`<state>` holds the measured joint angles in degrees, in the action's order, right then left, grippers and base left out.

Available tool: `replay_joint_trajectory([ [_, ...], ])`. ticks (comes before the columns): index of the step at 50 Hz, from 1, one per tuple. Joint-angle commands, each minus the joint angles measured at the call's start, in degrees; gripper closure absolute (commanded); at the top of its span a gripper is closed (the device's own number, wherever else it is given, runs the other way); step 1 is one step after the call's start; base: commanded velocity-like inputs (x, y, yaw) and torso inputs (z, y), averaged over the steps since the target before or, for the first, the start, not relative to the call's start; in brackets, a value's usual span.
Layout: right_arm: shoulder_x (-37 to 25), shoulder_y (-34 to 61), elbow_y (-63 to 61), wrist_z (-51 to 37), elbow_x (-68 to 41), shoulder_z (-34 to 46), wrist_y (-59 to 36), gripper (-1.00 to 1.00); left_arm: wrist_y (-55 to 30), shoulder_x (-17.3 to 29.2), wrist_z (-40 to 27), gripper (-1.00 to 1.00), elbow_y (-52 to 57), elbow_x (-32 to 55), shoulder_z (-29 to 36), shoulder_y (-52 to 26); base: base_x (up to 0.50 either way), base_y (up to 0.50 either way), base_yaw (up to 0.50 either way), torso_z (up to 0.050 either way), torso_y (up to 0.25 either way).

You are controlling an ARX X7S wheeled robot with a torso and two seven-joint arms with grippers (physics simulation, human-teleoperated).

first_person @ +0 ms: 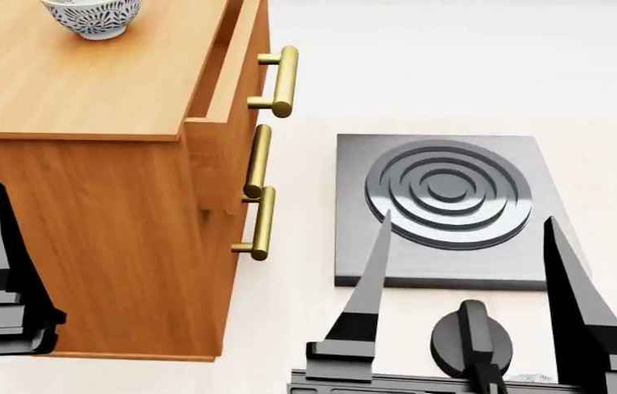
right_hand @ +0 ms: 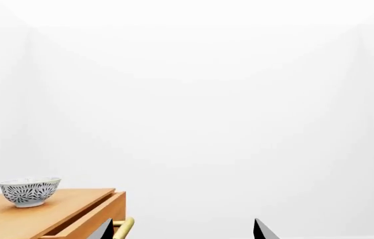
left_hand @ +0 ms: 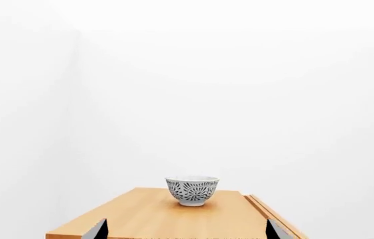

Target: Pick the akita bowl on the wooden cabinet and place it on the plate.

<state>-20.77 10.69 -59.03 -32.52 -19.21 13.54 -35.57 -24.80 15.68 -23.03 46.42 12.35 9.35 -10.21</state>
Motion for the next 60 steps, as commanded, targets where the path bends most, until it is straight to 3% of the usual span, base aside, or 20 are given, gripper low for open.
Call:
replay_joint_trajectory([
  [1,-0.86,0.39,0.11,-1.26,-0.82,0.66,0.23,-1.00,-7.15,0.01,-2.82,-1.00,2.47,0.25,0.31,-2.81,0.00,0.00,0.00,0.000,0.000],
  [4,-1.07,0.52,0.26,-1.55,-0.73,1.06,0.29,-1.00,-7.76,-0.01,-2.25,-1.00,3.06,2.00,-0.43,-3.19,0.00,0.00,0.00,0.000,0.000],
  [9,-1.32,0.74,0.39,-1.96,-1.12,1.13,0.34,-1.00,-8.74,-1.67,0.84,-1.00,3.85,13.60,-6.75,-5.96,0.00,0.00,0.00,0.000,0.000],
  [14,-1.70,0.75,0.34,-2.35,-1.66,1.08,0.54,-1.00,-19.34,1.43,-2.37,-1.00,5.07,12.03,-3.66,-12.81,0.00,0.00,0.00,0.000,0.000],
  [34,-3.15,1.11,0.31,-3.81,-2.93,1.79,1.40,-1.00,-45.21,-0.71,-5.94,-1.00,2.28,23.01,-7.02,-39.75,0.00,0.00,0.00,0.000,0.000],
  [50,-4.58,1.47,0.11,-5.00,-3.42,2.73,2.16,-1.00,-54.47,-1.92,-8.14,-1.00,2.85,26.37,-6.53,-51.10,0.00,0.00,0.00,0.000,0.000],
  [60,-5.50,1.47,0.21,-5.61,-3.46,3.44,3.29,-1.00,-56.49,-2.71,-9.06,-1.00,4.70,28.30,-6.57,-52.03,0.36,0.00,0.00,0.000,0.000],
])
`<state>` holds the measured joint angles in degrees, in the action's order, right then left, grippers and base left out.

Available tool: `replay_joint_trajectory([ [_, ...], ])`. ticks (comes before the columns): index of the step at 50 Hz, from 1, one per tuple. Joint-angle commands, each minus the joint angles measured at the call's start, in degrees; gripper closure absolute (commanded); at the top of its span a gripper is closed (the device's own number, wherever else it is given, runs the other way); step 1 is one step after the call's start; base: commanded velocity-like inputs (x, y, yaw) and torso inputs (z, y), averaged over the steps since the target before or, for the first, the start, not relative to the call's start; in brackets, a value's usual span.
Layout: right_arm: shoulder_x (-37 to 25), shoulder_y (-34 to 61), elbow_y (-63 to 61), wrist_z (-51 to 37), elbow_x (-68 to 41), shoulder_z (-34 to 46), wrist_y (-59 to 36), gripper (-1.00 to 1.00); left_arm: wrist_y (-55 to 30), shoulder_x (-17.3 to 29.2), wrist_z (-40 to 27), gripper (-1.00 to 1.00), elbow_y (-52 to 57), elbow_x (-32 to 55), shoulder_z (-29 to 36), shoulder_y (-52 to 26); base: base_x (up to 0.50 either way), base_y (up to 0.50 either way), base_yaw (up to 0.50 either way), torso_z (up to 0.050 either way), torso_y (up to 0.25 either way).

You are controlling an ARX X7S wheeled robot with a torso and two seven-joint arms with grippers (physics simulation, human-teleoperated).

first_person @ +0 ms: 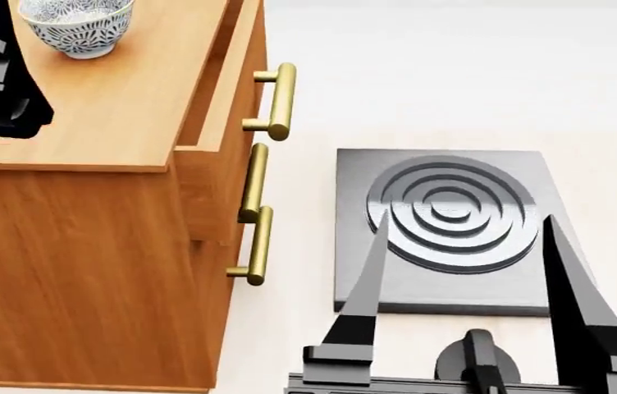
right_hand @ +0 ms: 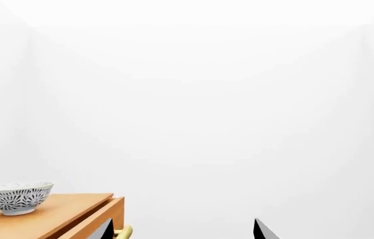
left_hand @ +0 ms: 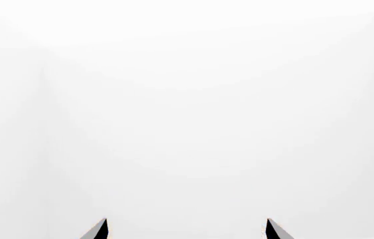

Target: Pick the akita bowl on the wooden cabinet and place it on the plate.

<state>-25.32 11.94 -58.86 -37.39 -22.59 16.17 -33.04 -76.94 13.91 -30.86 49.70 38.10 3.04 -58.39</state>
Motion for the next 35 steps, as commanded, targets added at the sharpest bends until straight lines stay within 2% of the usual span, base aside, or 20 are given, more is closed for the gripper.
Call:
replay_joint_trajectory([
  [1,-1.00,0.25,0.08,-0.80,-0.11,0.87,0.81,-1.00,-4.47,-0.95,-1.31,-1.00,1.49,2.68,-0.26,-3.95,0.43,0.00,0.00,0.000,0.000],
  [6,-1.02,0.53,0.13,-1.47,-1.46,0.51,0.34,-1.00,-4.19,-0.90,-1.45,-1.00,1.61,3.12,-0.06,-3.75,0.37,0.00,0.00,0.000,0.000],
  [17,-1.61,0.64,0.41,-2.07,-2.27,0.66,1.14,-1.00,-5.08,-0.97,-2.30,-1.00,1.35,4.20,0.15,-4.96,0.00,0.00,0.00,0.000,0.000],
  [24,-1.99,0.77,0.62,-2.41,-2.57,1.16,1.66,-1.00,-8.58,-1.63,-3.09,-1.00,0.08,5.75,0.76,-10.32,0.00,0.00,0.00,0.000,0.000],
  [31,-2.44,1.12,0.47,-2.95,-2.83,1.76,1.66,-1.00,-6.24,-1.88,-0.16,-1.00,-8.50,5.66,4.43,-15.33,0.00,0.00,0.00,0.000,0.000],
  [35,-2.79,1.24,-0.04,-3.26,-3.52,1.57,1.85,-1.00,-4.68,-3.07,2.07,-1.00,-14.31,6.24,3.67,-18.38,0.00,0.00,0.00,0.000,0.000],
])
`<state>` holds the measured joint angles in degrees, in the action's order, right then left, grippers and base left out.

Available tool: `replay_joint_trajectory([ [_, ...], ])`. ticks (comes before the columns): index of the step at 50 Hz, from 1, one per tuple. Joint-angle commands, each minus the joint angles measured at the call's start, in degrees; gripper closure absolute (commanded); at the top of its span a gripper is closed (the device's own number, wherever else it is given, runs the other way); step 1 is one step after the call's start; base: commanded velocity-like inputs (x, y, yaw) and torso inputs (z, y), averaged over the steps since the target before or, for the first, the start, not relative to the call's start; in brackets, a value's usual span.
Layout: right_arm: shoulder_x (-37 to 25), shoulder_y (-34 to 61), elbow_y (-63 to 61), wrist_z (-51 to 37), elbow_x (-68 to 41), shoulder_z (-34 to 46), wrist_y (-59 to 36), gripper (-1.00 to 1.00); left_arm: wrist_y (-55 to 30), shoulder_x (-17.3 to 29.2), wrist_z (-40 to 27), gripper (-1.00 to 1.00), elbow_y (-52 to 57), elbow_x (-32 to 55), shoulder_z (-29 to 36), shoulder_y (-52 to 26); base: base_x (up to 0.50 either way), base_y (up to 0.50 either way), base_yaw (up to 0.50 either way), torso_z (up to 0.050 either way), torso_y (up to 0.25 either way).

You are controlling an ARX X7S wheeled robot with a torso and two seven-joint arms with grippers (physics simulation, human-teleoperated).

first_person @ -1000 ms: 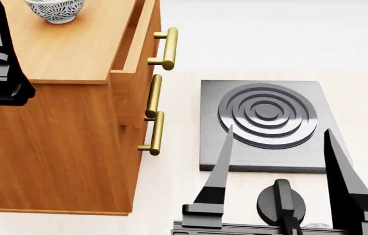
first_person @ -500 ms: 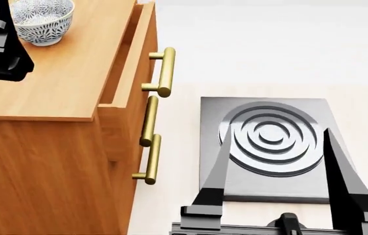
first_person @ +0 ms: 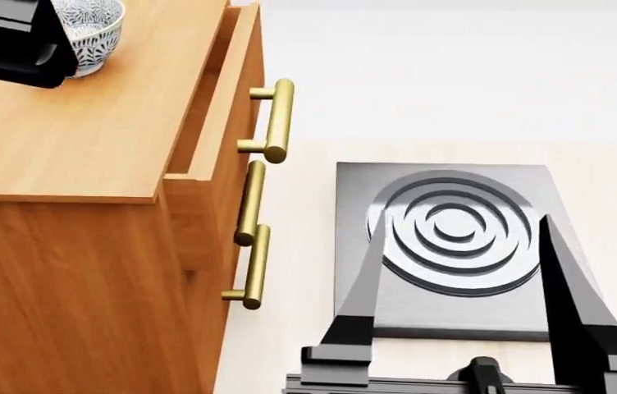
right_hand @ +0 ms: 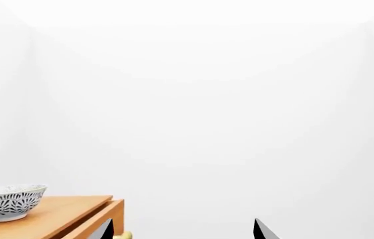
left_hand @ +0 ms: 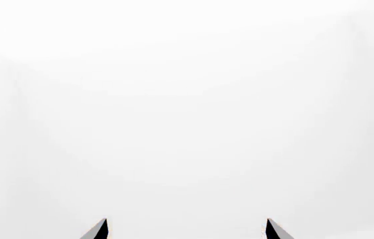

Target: Pick the akita bowl on the wooden cabinet and place it on the plate.

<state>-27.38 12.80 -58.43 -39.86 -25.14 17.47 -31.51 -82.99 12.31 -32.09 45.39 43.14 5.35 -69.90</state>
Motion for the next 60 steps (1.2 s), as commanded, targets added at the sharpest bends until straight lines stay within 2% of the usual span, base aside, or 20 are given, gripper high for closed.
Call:
replay_joint_trajectory([
  [1,-0.80,0.44,-0.59,-0.91,-0.99,0.39,0.37,-1.00,1.12,-1.52,3.71,-1.00,-11.41,1.28,1.71,-7.77,0.00,0.00,0.00,0.000,0.000],
  [5,-1.14,0.55,-0.66,-1.28,-0.93,0.90,0.74,-1.00,6.31,0.13,4.70,-1.00,-18.72,-3.87,6.69,-12.14,0.00,0.00,0.00,0.000,0.000],
  [9,-1.53,0.62,-0.62,-1.66,-1.44,0.96,1.29,-1.00,8.71,0.17,6.89,-1.00,-24.52,-5.23,9.27,-14.18,0.00,0.00,0.00,0.000,0.000],
  [13,-1.88,0.77,-0.71,-2.09,-1.50,1.47,1.57,-1.00,12.43,-1.31,9.56,-1.00,-31.50,-6.23,10.58,-16.43,0.00,0.00,0.00,0.000,0.000],
  [15,-2.03,0.95,-0.58,-2.32,-1.45,1.74,1.59,-1.00,14.06,-3.23,11.02,-1.00,-34.74,-4.35,7.31,-16.76,0.00,0.00,0.00,0.000,0.000],
  [16,-2.07,0.98,-0.53,-2.36,-1.61,1.78,1.74,-1.00,14.69,-3.15,11.38,-1.00,-35.51,-4.82,7.94,-17.19,0.00,0.00,0.00,0.000,0.000],
  [17,-2.19,1.03,-0.53,-2.46,-1.45,2.02,1.71,-1.00,16.81,-2.47,11.97,-1.00,-37.81,-7.43,10.87,-18.51,0.00,0.00,0.00,0.000,0.000],
  [21,-2.69,0.97,-0.61,-2.81,-2.21,1.75,2.46,-1.00,19.75,-4.36,15.26,-1.00,-52.27,-8.68,10.67,-24.07,0.00,0.00,0.00,0.000,0.000],
  [27,-2.98,1.18,-0.18,-3.11,-2.16,2.46,2.83,-1.00,22.57,-5.36,16.79,-1.00,-61.86,-9.34,9.49,-27.59,0.00,0.00,0.00,0.000,0.000],
  [31,-3.21,1.14,0.02,-3.27,-2.41,2.47,3.34,-1.00,23.93,-5.81,19.83,-1.00,-70.60,-12.26,14.28,-31.80,0.00,0.00,0.00,0.000,0.000],
  [34,-3.32,1.28,0.18,-3.40,-2.38,2.84,3.44,-1.00,25.74,-7.01,21.95,-1.00,-76.78,-12.90,15.30,-34.20,0.00,0.00,0.00,0.000,0.000],
  [41,-4.16,1.06,-0.17,-4.03,-3.74,1.83,4.22,-1.00,35.33,-11.45,27.54,-1.00,-101.39,-15.55,16.97,-43.52,0.00,0.00,0.00,0.000,0.000],
  [42,-4.23,1.12,-0.12,-4.11,-3.51,2.07,4.18,-1.00,37.48,-12.17,28.16,-1.00,-105.87,-15.42,18.12,-45.23,0.00,0.00,0.00,0.000,0.000],
  [44,-4.41,1.12,-0.15,-4.24,-3.75,1.95,4.37,-1.00,39.86,-12.29,27.59,-1.00,-110.28,-9.64,25.37,-47.36,0.00,0.00,0.00,0.000,0.000],
  [50,-4.84,1.22,-0.17,-4.68,-4.22,2.04,4.80,-1.00,43.93,-12.30,26.03,-1.00,-117.51,9.24,44.39,-50.17,0.00,0.00,0.00,0.000,0.000],
  [51,-4.87,1.26,-0.19,-4.77,-4.33,2.05,4.87,-1.00,44.12,-12.30,26.40,-1.00,-117.31,10.30,49.39,-50.16,0.00,0.00,0.00,0.000,0.000],
  [52,-4.93,1.32,-0.21,-4.85,-4.30,2.17,4.86,-1.00,43.39,-12.30,24.14,-1.00,-118.22,13.02,51.75,-50.51,0.00,0.00,0.00,0.000,0.000],
  [53,-5.01,1.35,-0.22,-4.90,-4.26,2.32,4.86,-1.00,44.28,-12.30,25.87,-1.00,-119.36,15.62,53.20,-50.61,0.00,0.00,0.00,0.000,0.000],
  [57,-5.12,1.55,0.05,-5.05,-4.37,2.66,5.07,-1.00,42.97,-12.30,25.15,-1.00,-119.61,21.66,62.28,-51.13,0.00,0.00,0.00,0.000,0.000],
  [60,-5.28,1.60,-0.03,-5.32,-4.42,2.82,5.14,-1.00,42.16,-12.30,24.76,-1.00,-120.28,25.50,65.57,-51.80,0.00,0.00,0.00,0.000,0.000],
])
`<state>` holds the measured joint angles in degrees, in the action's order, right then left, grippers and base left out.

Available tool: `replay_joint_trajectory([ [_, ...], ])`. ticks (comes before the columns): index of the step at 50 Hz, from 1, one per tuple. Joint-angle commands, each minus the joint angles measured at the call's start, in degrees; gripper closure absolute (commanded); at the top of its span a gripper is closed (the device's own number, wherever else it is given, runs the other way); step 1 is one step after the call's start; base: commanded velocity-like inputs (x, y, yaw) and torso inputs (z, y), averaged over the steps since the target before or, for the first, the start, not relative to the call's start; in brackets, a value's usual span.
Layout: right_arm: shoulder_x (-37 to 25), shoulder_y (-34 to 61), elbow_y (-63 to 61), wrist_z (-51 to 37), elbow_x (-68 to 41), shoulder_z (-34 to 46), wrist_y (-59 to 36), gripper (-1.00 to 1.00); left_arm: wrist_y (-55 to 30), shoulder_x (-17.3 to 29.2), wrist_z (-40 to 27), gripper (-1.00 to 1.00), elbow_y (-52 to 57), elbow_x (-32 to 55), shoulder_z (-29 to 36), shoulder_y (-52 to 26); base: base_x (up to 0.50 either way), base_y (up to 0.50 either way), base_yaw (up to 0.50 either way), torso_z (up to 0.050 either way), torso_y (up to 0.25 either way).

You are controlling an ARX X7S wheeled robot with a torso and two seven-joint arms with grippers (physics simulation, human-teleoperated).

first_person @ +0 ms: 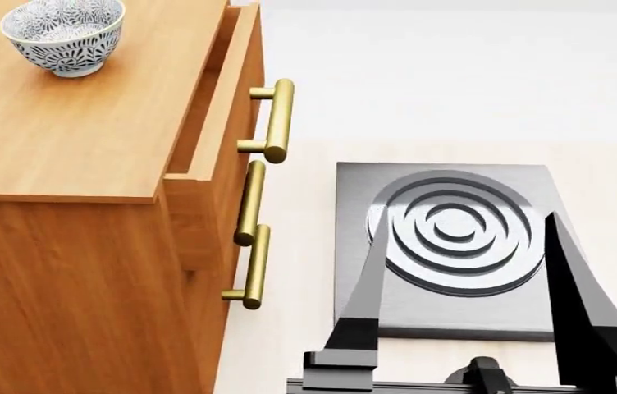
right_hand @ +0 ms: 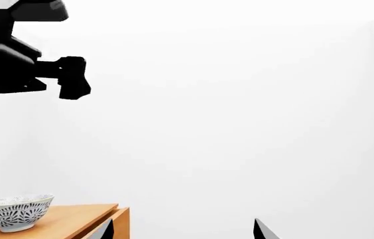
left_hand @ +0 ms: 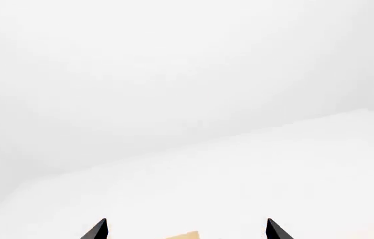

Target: Pick the akita bowl on the wooden cabinet and place it on the plate.

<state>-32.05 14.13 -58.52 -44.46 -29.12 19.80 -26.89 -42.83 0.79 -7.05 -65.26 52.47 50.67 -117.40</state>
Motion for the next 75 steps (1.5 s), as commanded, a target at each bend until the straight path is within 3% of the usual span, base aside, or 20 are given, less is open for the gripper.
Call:
replay_joint_trajectory([
  [1,-0.74,0.30,-0.06,-0.85,-0.42,0.53,0.49,-1.00,1.69,-0.78,-0.89,-1.00,-9.71,16.45,19.32,-4.55,0.00,0.00,0.00,0.000,0.000],
  [5,-1.04,0.26,0.18,-0.97,-0.77,0.42,1.04,-1.00,-0.51,-0.70,-2.62,-1.00,-9.73,10.11,10.64,-4.71,0.00,0.00,0.00,0.000,0.000],
  [8,-1.27,0.28,0.26,-1.04,-0.84,0.55,1.35,-1.00,-2.87,-0.56,-4.78,-1.00,-9.73,-0.19,-1.25,-4.29,0.00,0.00,0.00,0.000,0.000],
  [11,-1.53,0.28,0.19,-1.25,-0.95,0.65,1.57,-1.00,-5.63,-0.76,-3.37,-1.00,-9.72,-9.37,-6.95,-3.99,0.00,0.00,0.00,0.000,0.000],
  [13,-1.66,0.33,0.21,-1.39,-0.97,0.75,1.69,-1.00,-9.60,-0.54,-7.06,-1.00,-9.73,-16.73,-15.45,-3.68,0.00,0.00,0.00,0.000,0.000],
  [18,-1.71,0.62,0.39,-1.44,-0.91,1.48,1.92,-1.00,-11.86,-0.14,-7.62,-1.00,-9.72,-31.74,-32.58,-2.95,0.00,0.00,0.00,0.000,0.000],
  [20,-1.75,0.58,0.62,-1.43,-0.91,1.61,2.19,-1.00,-12.95,-0.16,-6.42,-1.00,-9.72,-37.01,-36.37,-2.71,0.00,0.00,0.00,0.000,0.000],
  [23,-1.73,0.68,0.93,-1.37,-0.84,1.96,2.37,-1.00,-15.39,0.51,-7.19,-1.00,-9.72,-40.21,-46.35,-2.41,0.00,0.00,0.00,0.000,0.000],
  [26,-1.72,0.78,1.15,-1.41,-0.83,2.22,2.45,-1.00,-16.19,0.72,-7.93,-1.00,-9.72,-44.13,-52.31,-2.23,0.00,0.00,0.00,0.000,0.000],
  [31,-1.80,0.80,1.32,-1.49,-1.01,2.37,2.75,-1.00,-18.85,1.16,-7.38,-1.00,-9.72,-48.32,-58.15,-2.25,0.00,0.00,0.00,0.000,0.000],
  [47,-1.95,1.41,1.60,-1.80,-0.96,3.54,2.74,-1.00,-21.64,2.29,-12.69,-1.00,-9.72,-52.58,-61.28,-3.71,0.00,0.00,0.00,0.000,0.000],
  [60,-2.31,1.69,1.58,-2.12,-0.97,4.13,2.91,-1.00,-22.00,1.66,-10.37,-1.00,-9.72,-53.09,-55.39,-3.52,0.00,0.00,0.00,0.000,0.000],
  [75,-2.47,1.89,2.08,-2.30,-0.89,4.69,3.40,-1.00,-21.22,1.87,-9.86,-1.00,-9.72,-52.68,-54.22,-2.45,0.00,0.00,0.00,0.000,-0.043],
])
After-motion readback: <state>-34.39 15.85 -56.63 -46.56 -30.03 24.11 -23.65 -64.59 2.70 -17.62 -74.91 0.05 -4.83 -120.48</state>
